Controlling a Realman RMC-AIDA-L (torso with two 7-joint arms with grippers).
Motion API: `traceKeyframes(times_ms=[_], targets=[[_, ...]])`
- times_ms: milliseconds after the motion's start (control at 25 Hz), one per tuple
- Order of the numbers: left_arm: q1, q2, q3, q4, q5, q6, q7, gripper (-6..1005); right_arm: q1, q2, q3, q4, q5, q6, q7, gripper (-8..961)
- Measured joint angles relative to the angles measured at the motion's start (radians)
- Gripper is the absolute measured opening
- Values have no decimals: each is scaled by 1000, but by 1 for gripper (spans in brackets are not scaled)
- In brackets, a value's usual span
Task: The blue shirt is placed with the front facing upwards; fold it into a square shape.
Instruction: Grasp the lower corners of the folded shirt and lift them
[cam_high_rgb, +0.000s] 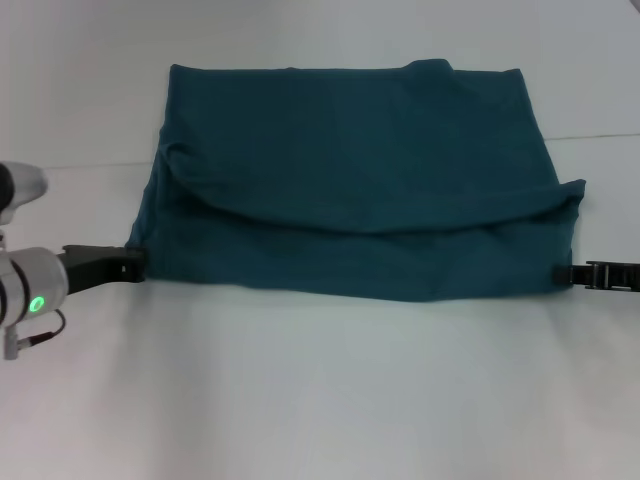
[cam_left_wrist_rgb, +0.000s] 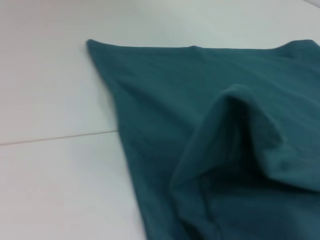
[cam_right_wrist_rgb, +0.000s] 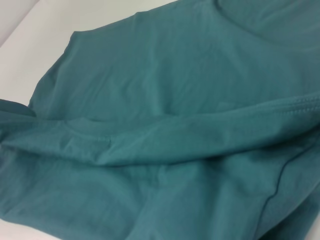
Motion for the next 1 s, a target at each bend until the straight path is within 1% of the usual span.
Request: traceKeyframes(times_ms=[120,280,480,600,680,800,1000], targets=[[20,0,0,48,51,39,-57,-1,-2,-4,0,-7,0,-3,0,76],[39,-1,-4,90,83,116,-90,-1,-5,-14,0,-10,0,-21,-6,78],[85,-5,-13,162,84,245,-106,-2,-14,-33,0,-11,-1,-45,-13,80],[119,-9,-26,224,80,357,-119,-2,-24,-46,0,-13,-3,-66,-21,82],[136,-10,-46,257,76,437,-125,-2,-36,-53,-1,-23,-5,-86,-24,82],[165,-15,-93,305,60,582,-128,-2,-68,-56,-1,-59,-6,-130,-40,84],[180,-10,-181,313,38,738,-118,-1,-124,-56,0,-111,-6,-217,-92,86]])
